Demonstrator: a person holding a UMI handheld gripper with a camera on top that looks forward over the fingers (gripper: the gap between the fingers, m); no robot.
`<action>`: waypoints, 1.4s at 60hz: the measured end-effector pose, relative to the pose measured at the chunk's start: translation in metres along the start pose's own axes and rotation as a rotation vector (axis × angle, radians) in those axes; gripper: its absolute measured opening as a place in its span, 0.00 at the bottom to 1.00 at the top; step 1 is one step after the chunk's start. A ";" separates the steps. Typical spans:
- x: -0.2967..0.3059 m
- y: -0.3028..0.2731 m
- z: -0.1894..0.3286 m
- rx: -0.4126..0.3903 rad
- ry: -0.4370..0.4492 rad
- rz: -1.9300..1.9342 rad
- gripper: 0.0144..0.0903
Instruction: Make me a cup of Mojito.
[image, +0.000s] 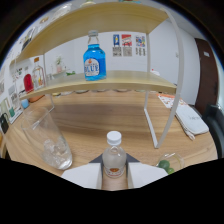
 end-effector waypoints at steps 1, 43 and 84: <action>0.001 0.001 0.001 -0.003 0.002 0.001 0.26; -0.005 -0.005 -0.042 -0.009 0.074 -0.039 0.89; -0.147 -0.041 -0.150 0.085 0.070 0.020 0.94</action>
